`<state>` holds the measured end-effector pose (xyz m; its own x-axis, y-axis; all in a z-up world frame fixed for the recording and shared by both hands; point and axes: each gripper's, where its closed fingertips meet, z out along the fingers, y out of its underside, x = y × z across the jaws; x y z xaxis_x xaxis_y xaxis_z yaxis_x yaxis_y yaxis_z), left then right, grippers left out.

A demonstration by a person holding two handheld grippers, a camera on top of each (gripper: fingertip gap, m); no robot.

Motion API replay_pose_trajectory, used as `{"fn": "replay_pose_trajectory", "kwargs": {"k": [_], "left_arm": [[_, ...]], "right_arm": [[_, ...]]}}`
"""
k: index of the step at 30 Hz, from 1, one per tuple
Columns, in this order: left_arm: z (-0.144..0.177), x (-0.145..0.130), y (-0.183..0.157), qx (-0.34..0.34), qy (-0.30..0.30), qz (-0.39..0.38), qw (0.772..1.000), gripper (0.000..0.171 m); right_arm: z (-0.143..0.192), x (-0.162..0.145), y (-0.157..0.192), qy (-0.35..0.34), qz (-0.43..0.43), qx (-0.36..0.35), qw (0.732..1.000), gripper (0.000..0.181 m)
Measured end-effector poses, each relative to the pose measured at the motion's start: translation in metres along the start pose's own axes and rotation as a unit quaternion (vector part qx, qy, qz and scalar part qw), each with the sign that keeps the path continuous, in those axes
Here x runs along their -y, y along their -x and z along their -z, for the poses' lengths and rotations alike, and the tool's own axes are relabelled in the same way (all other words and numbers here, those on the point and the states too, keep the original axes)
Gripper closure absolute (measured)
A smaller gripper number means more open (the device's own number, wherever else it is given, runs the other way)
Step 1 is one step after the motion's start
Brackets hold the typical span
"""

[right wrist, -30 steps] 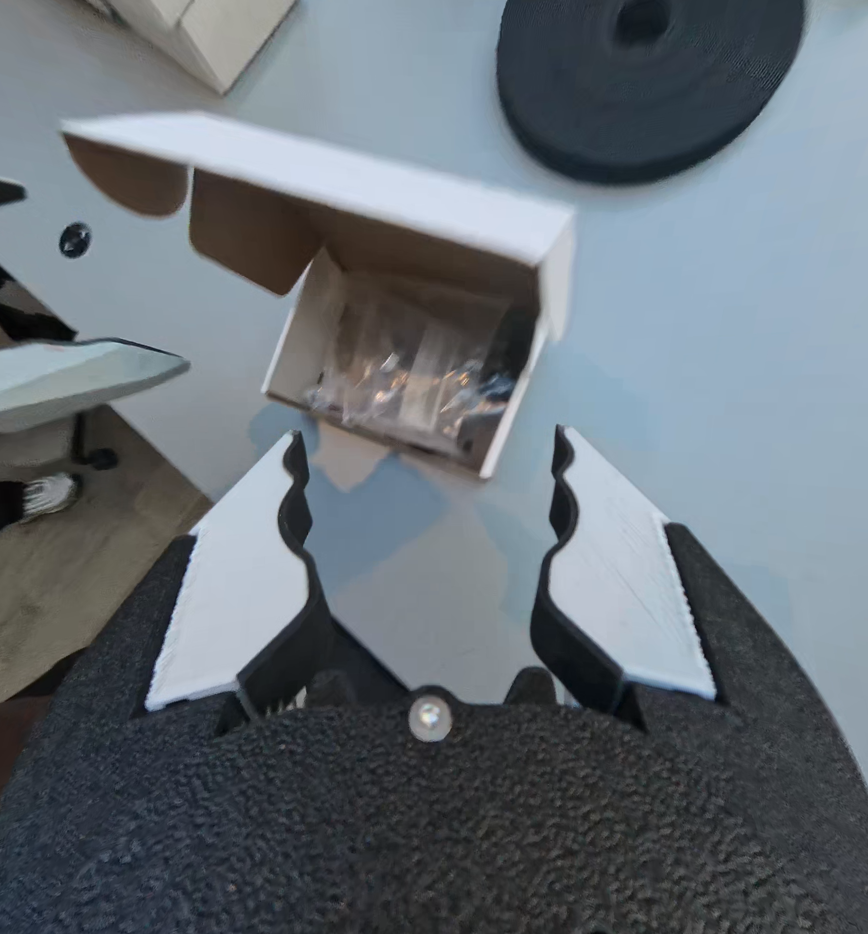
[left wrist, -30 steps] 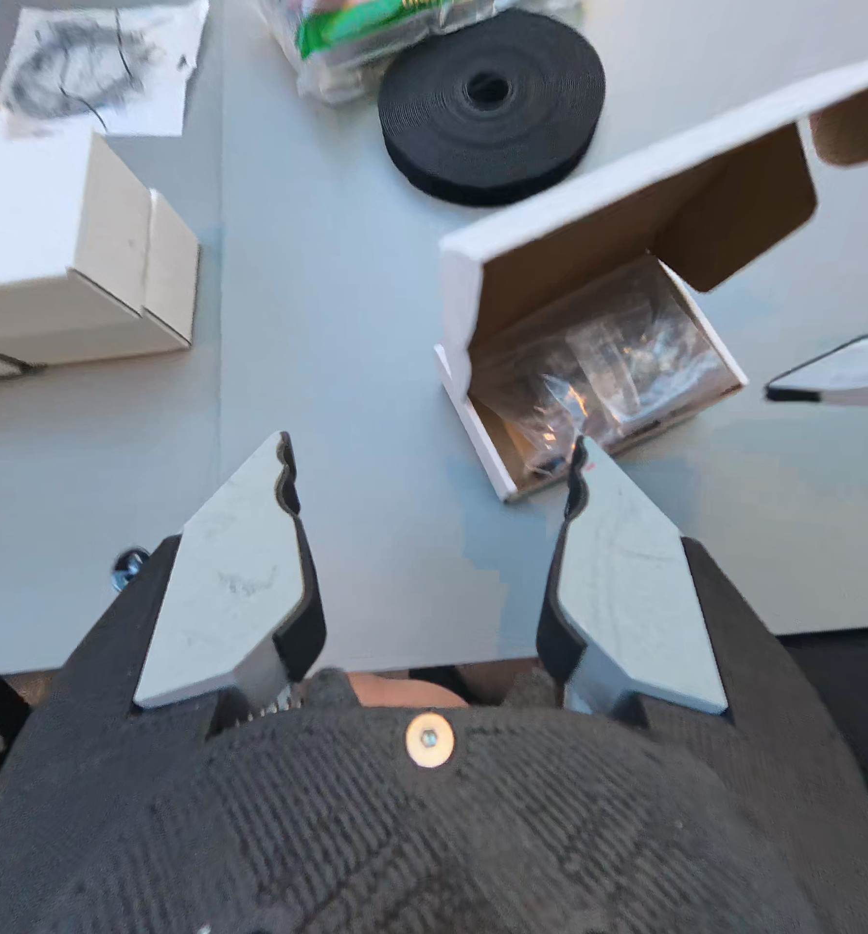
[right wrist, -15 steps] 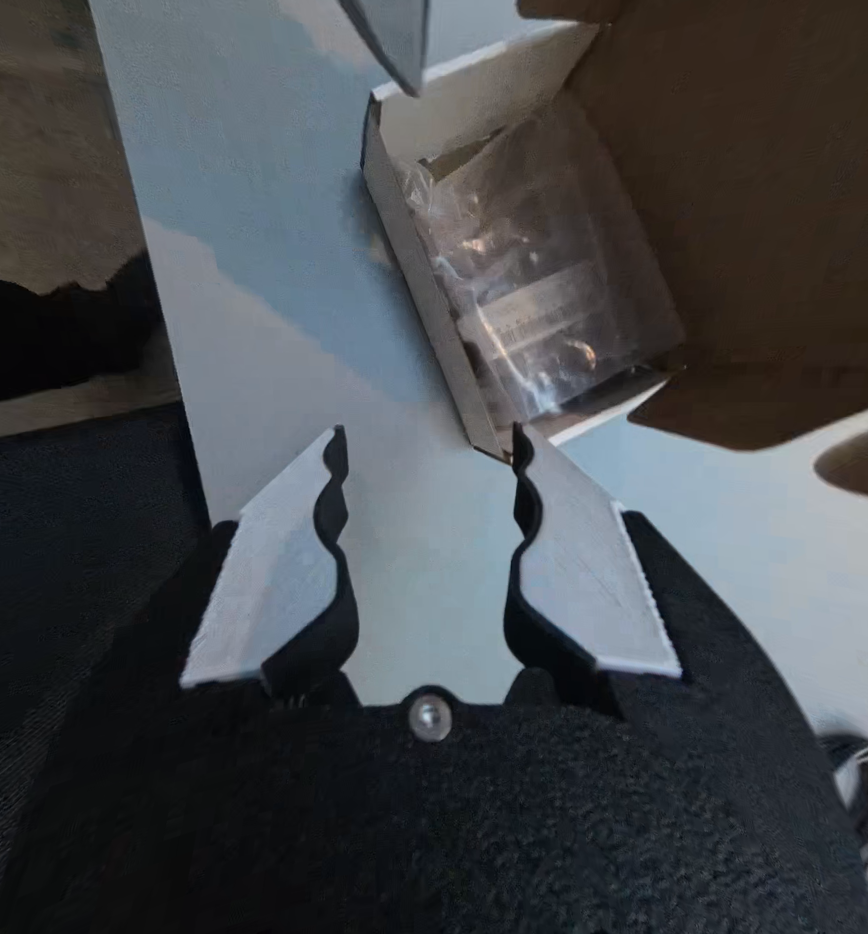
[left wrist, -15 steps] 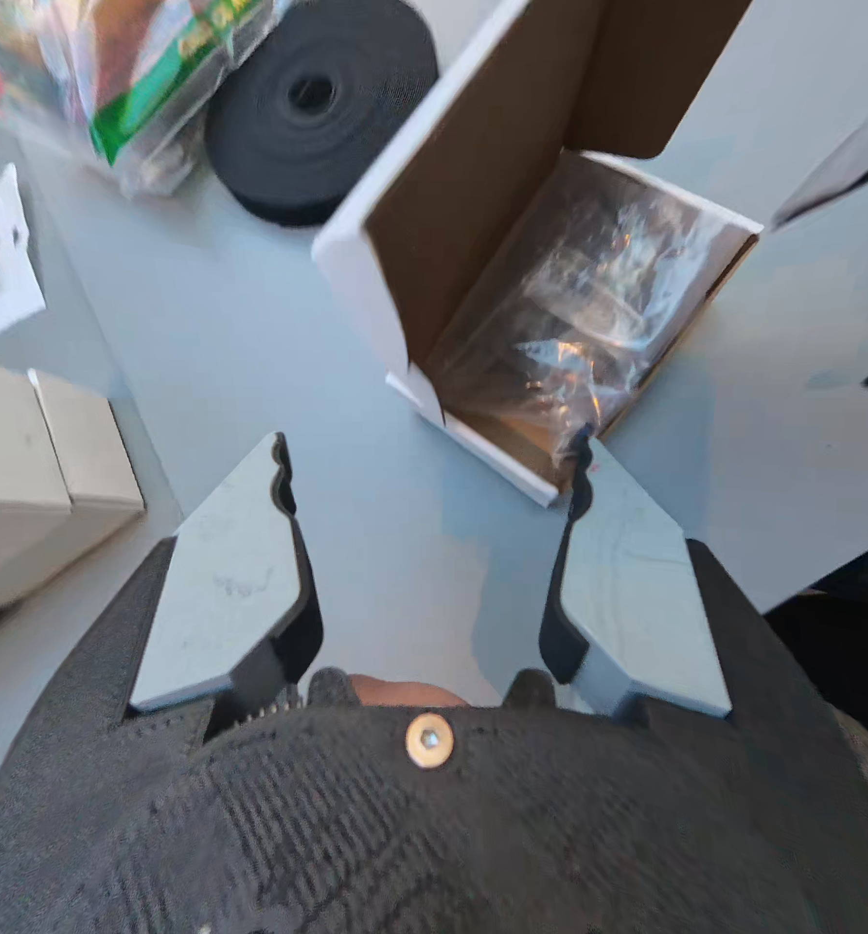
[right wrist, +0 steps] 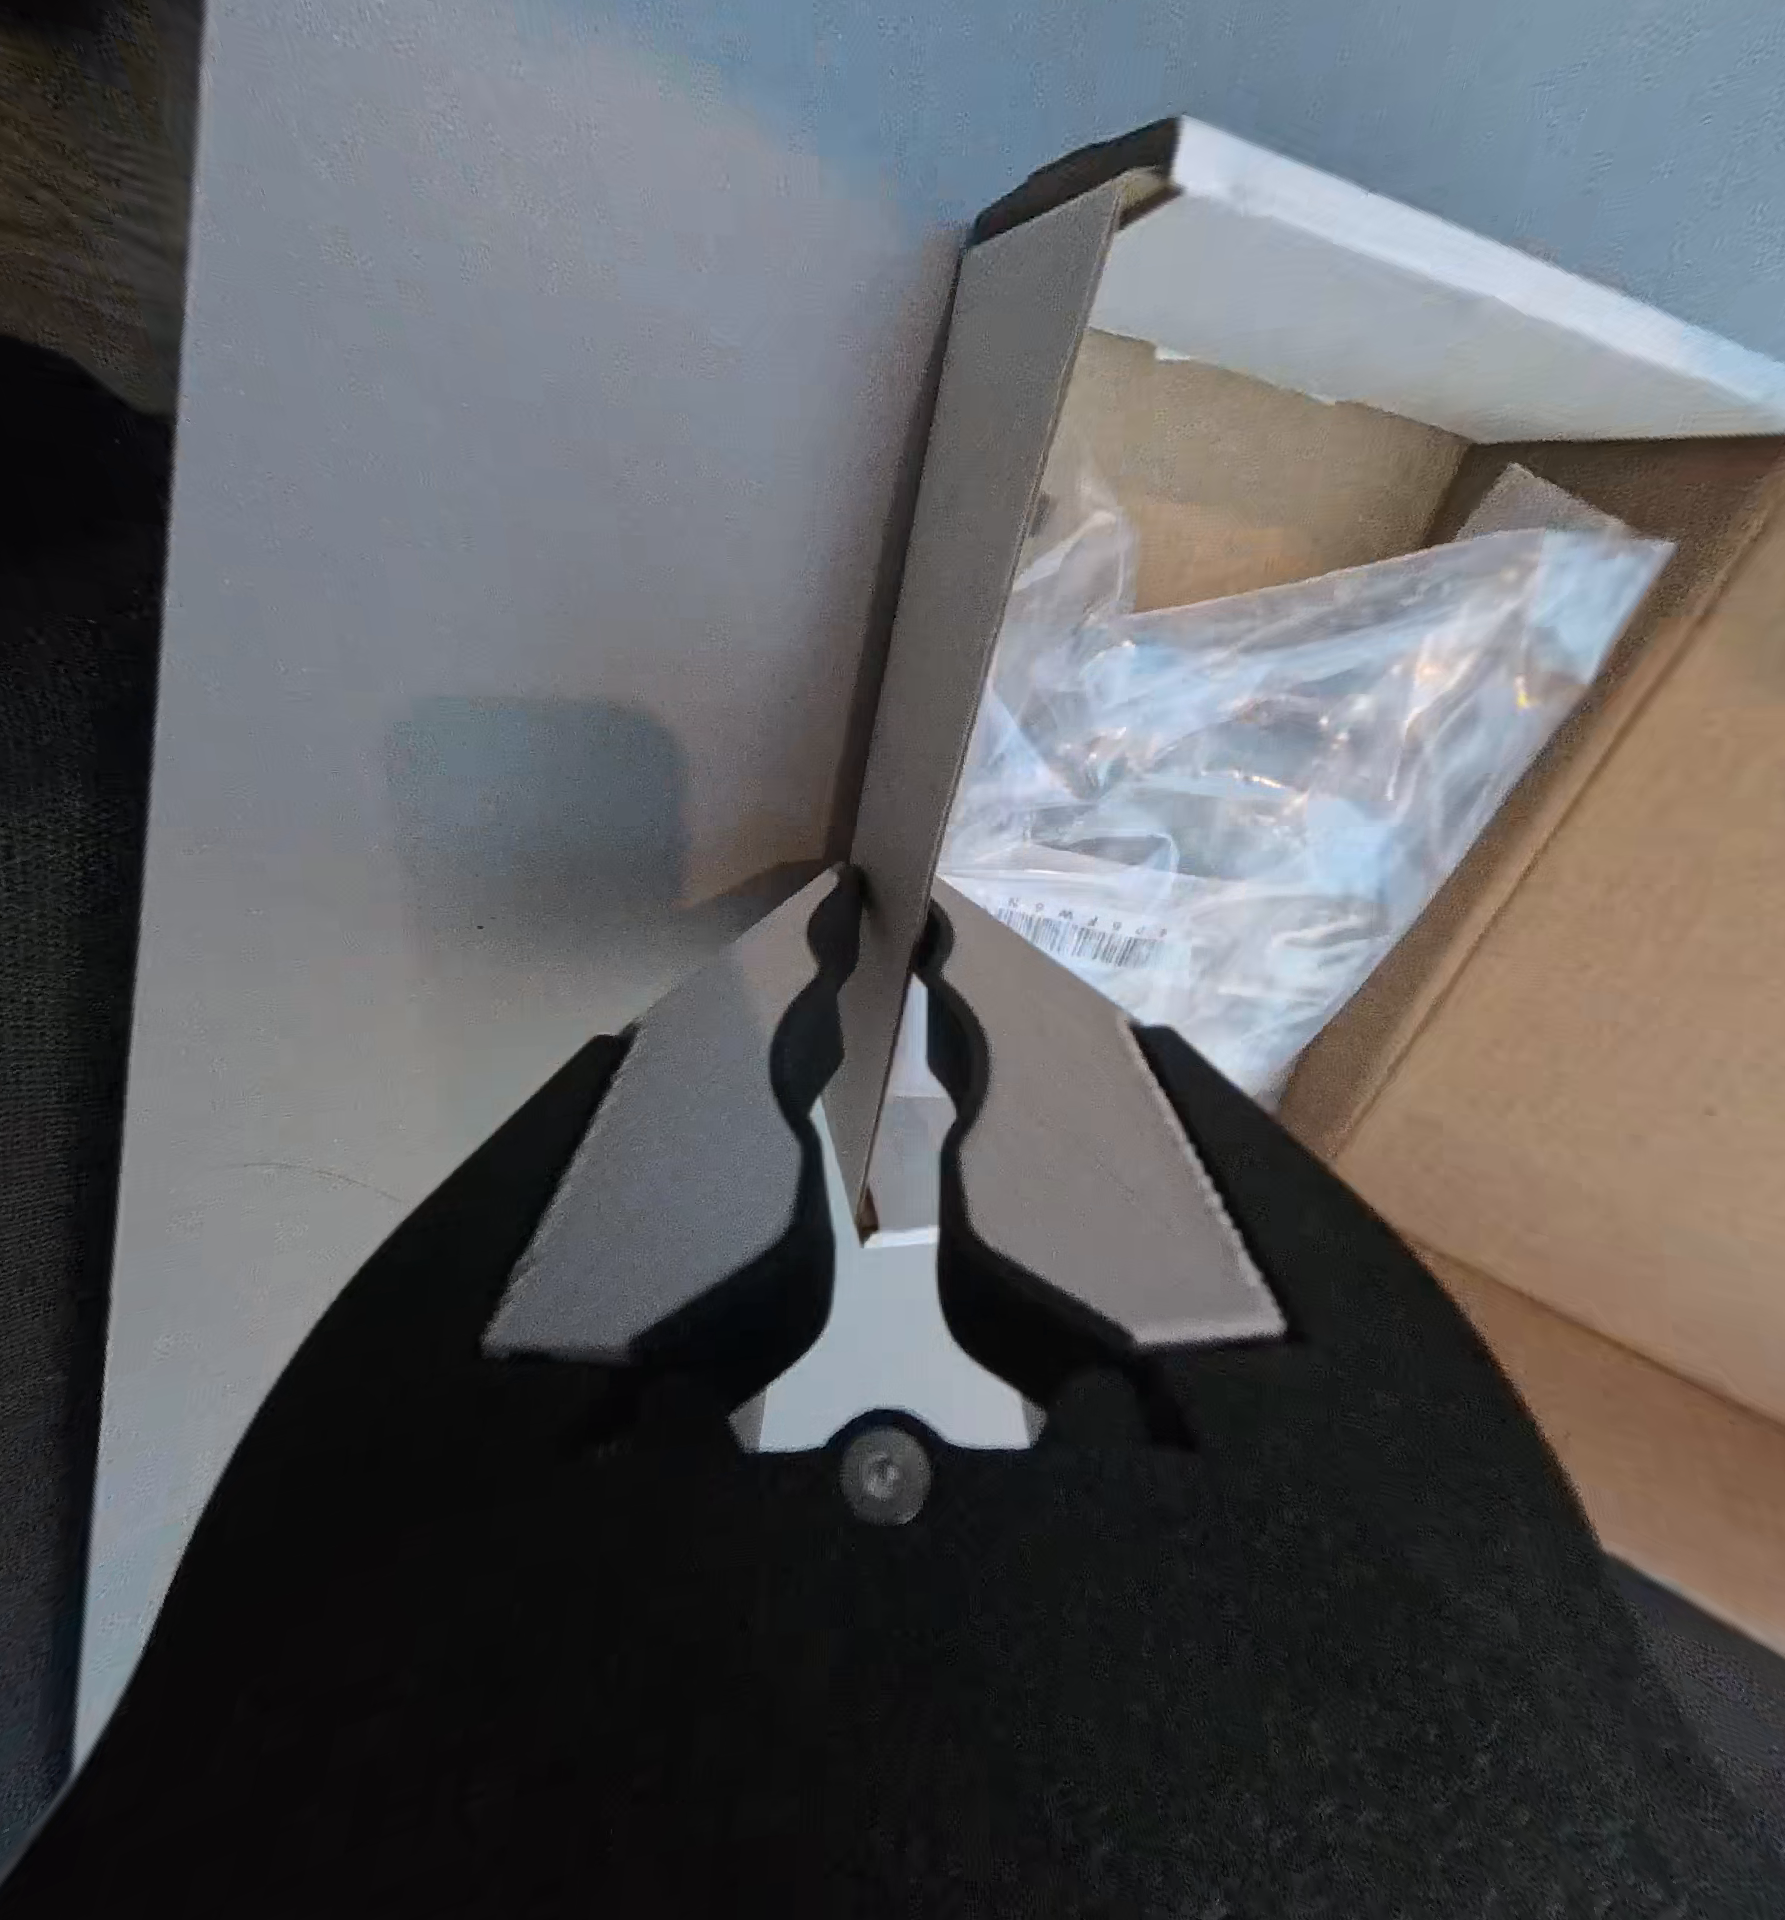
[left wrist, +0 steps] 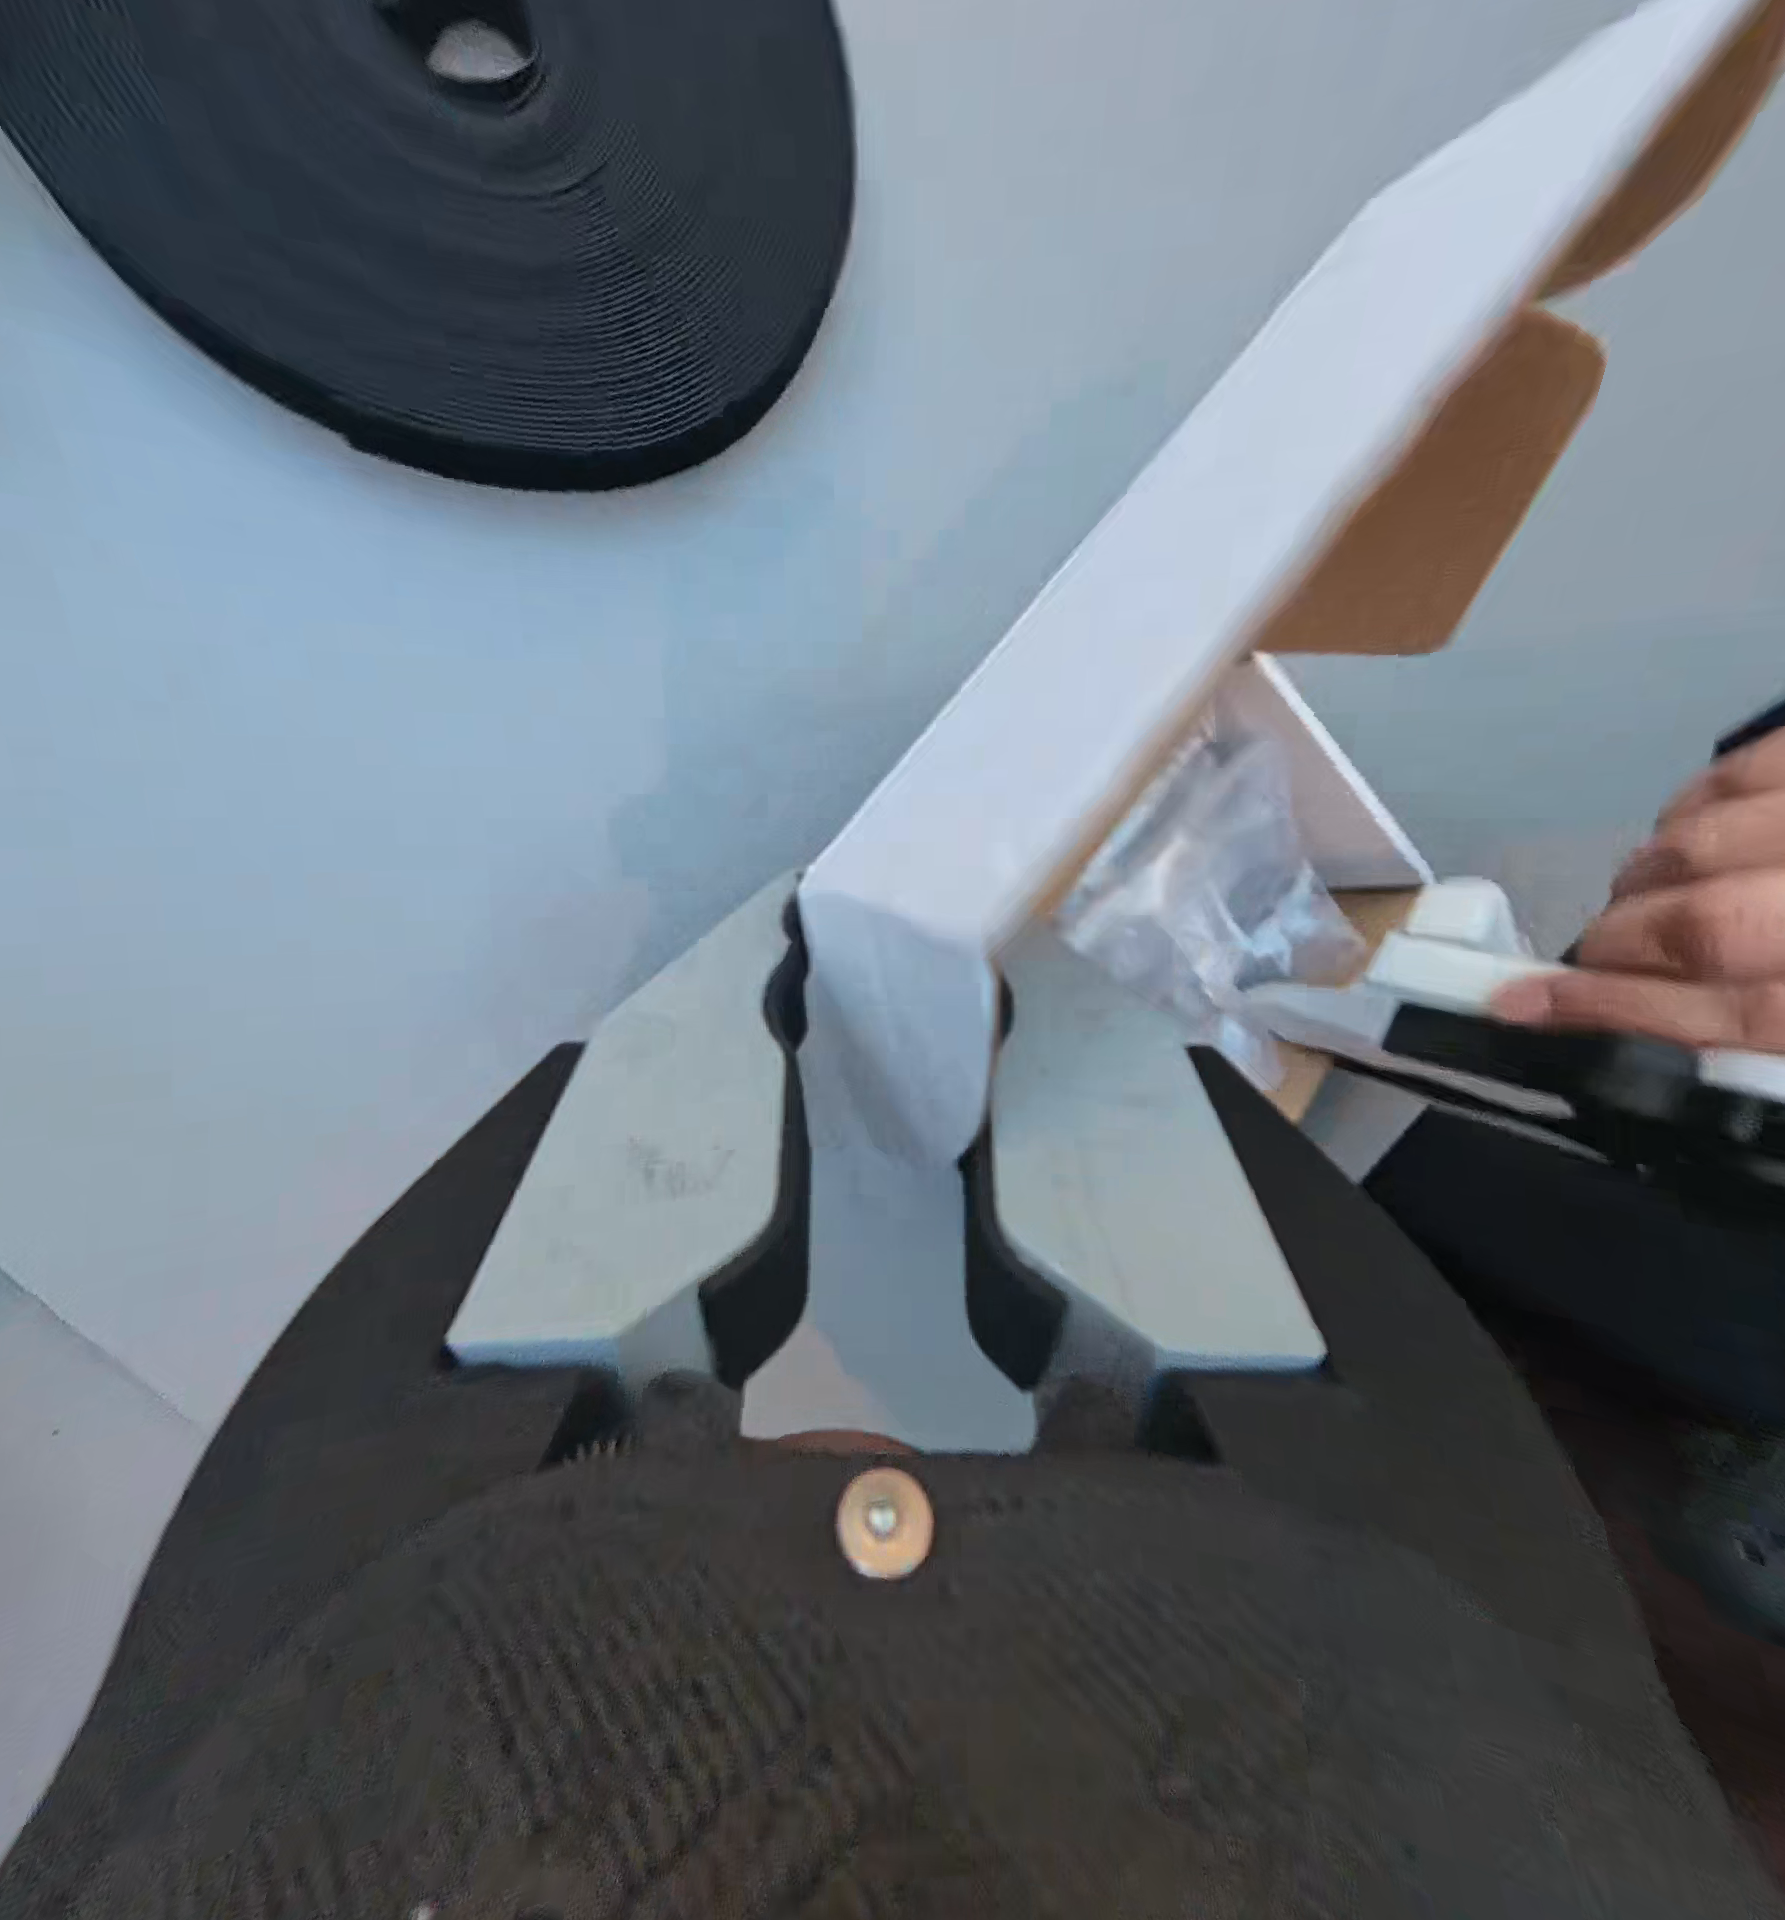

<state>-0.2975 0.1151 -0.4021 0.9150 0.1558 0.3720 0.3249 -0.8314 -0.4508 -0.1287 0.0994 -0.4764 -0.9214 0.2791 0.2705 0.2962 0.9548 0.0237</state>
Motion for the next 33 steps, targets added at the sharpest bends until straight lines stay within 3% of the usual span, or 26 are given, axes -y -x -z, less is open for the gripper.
{"fn": "replay_pose_trajectory", "kwargs": {"k": [5, 9, 11, 14, 16, 18, 20, 22, 26, 28, 30, 33], "left_arm": [[-0.053, -0.014, 0.039, 0.009, 0.065, 0.061, 0.996, 0.126], [-0.067, -0.017, 0.042, 0.001, 0.059, 0.093, 0.994, 0.122], [-0.053, -0.012, 0.039, 0.006, 0.04, 0.089, 0.995, 0.114], [0.0, -0.009, 0.027, 0.034, -0.039, 0.073, 0.996, 0.104], [0.041, -0.029, 0.022, 0.087, -0.077, 0.067, 0.991, 0.089], [0.063, -0.052, -0.003, 0.058, -0.115, 0.092, 0.987, 0.098], [0.049, -0.082, -0.035, -0.003, -0.085, 0.111, 0.99, 0.104], [0.02, -0.106, -0.044, -0.006, -0.024, 0.111, 0.993, 0.091], [-0.022, -0.102, -0.045, -0.028, 0.014, 0.126, 0.992, 0.107], [-0.036, -0.104, -0.041, -0.025, 0.041, 0.115, 0.992, 0.134], [-0.041, -0.102, -0.042, -0.033, 0.05, 0.11, 0.992, 0.145], [-0.039, -0.095, -0.035, 0.004, 0.05, 0.085, 0.995, 0.158]], "right_arm": [[0.002, 0.008, 0.011, -0.014, -0.018, 0.016, 1.0, 0.175], [0.002, 0.012, 0.014, -0.012, -0.018, 0.022, 1.0, 0.174], [0.003, 0.011, 0.013, -0.013, -0.036, 0.029, 0.999, 0.174], [0.006, 0.01, 0.007, -0.02, -0.054, 0.006, 0.998, 0.173], [0.007, 0.008, 0.005, -0.023, -0.058, -0.005, 0.998, 0.172], [0.01, 0.011, 0.006, -0.034, -0.075, -0.01, 0.997, 0.165], [0.026, 0.02, 0.001, -0.069, -0.11, -0.02, 0.991, 0.145], [0.051, 0.024, -0.006, -0.116, -0.148, -0.034, 0.982, 0.137], [0.084, -0.008, -0.014, -0.18, -0.272, -0.017, 0.945, 0.143], [0.076, -0.044, -0.013, -0.167, -0.357, 0.003, 0.919, 0.141], [0.063, -0.071, -0.009, -0.156, -0.454, 0.035, 0.877, 0.136], [0.047, -0.078, -0.006, -0.186, -0.565, 0.081, 0.8, 0.125]]}}
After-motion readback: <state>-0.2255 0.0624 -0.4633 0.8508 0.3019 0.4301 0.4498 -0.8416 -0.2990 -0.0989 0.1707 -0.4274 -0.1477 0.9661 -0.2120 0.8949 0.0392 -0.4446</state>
